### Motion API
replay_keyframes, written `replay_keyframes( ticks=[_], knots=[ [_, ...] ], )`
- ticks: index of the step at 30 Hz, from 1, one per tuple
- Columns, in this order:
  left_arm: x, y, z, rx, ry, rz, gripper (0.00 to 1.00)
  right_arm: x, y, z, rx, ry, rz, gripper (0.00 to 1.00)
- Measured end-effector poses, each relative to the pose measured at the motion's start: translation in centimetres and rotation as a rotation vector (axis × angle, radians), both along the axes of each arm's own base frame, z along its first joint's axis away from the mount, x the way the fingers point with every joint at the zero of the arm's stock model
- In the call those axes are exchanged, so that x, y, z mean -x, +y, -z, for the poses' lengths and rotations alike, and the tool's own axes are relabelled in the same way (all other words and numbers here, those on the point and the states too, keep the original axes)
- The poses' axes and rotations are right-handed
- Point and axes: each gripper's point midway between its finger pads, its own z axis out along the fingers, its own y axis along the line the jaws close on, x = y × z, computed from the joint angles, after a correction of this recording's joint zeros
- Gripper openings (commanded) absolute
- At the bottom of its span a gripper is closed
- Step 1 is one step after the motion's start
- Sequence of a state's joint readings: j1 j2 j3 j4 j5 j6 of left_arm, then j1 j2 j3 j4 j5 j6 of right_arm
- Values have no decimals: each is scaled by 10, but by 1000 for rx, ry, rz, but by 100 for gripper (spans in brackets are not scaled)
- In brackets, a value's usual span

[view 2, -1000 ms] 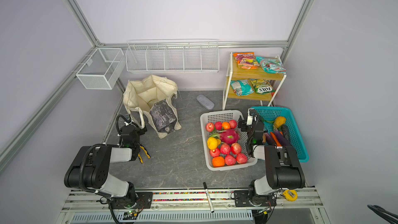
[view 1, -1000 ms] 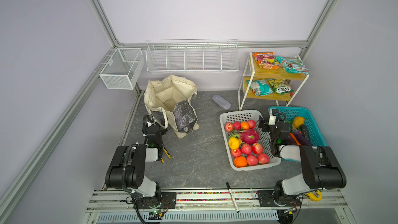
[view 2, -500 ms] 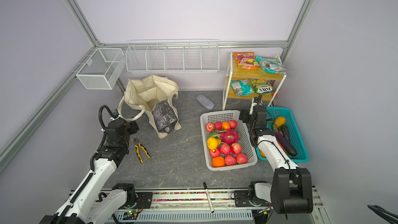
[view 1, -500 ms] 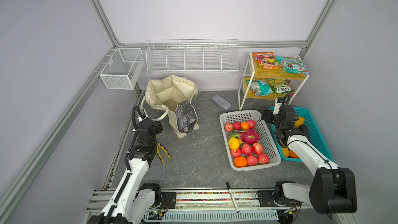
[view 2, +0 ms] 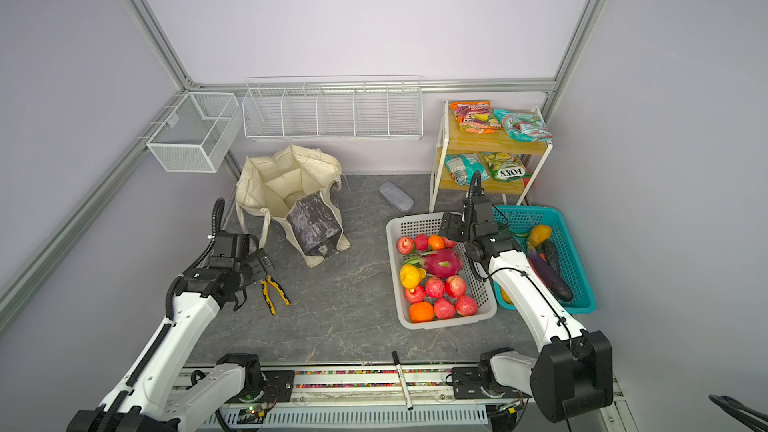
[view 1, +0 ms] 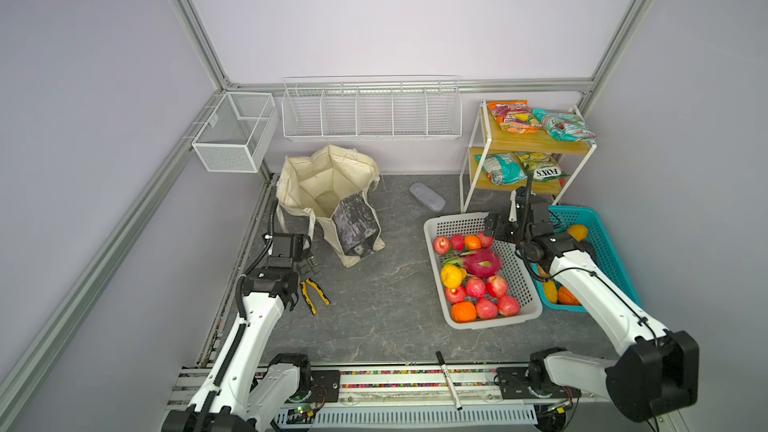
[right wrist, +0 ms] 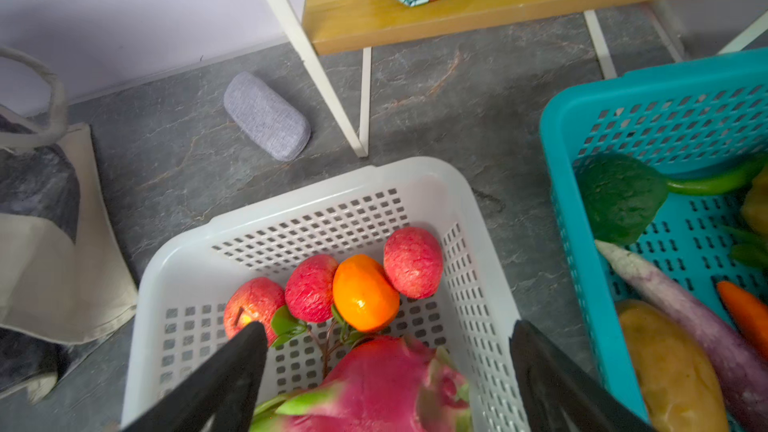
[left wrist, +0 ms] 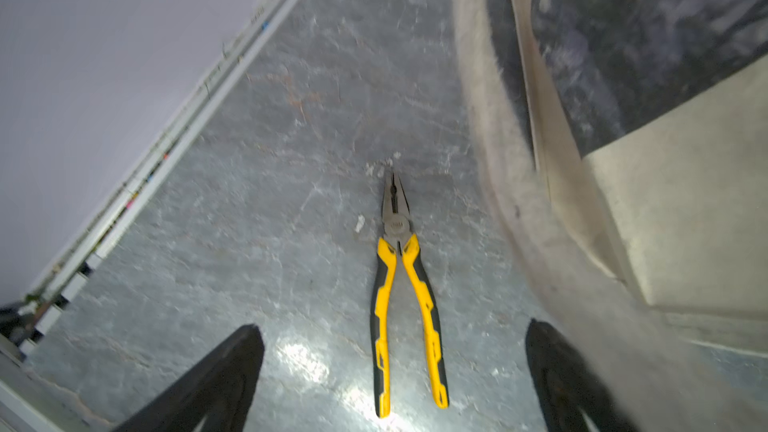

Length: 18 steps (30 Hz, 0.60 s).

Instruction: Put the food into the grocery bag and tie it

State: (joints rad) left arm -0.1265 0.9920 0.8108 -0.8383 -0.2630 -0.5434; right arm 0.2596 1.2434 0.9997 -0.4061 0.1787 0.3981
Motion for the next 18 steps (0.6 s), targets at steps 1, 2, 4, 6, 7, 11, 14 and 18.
replay_keyframes(
  ticks=[1, 2, 4, 6, 7, 11, 14, 18],
  knots=[
    [2, -4, 6, 26, 32, -4, 99, 2, 2, 0, -5, 7, -1, 94],
    [4, -8, 13, 55, 75, -8, 99, 4, 5, -1, -11, 16, -2, 94],
    [10, -16, 24, 102, 153, -16, 99, 5, 9, -4, -20, 23, -1, 94],
    [15, -22, 29, 144, 219, -27, 99, 6, 12, -9, -29, 22, -1, 94],
    [17, -25, 28, 163, 238, -31, 99, 7, 15, -13, -35, 19, -5, 94],
    [21, -33, 4, 229, 228, -49, 99, 2, 33, -38, -74, 1, -36, 94],
    [23, -38, -21, 277, 177, -58, 99, -8, 55, -63, -121, -14, -78, 94],
    [36, -45, -35, 343, 172, -79, 99, -22, 96, -89, -184, -11, -150, 94]
  ],
)
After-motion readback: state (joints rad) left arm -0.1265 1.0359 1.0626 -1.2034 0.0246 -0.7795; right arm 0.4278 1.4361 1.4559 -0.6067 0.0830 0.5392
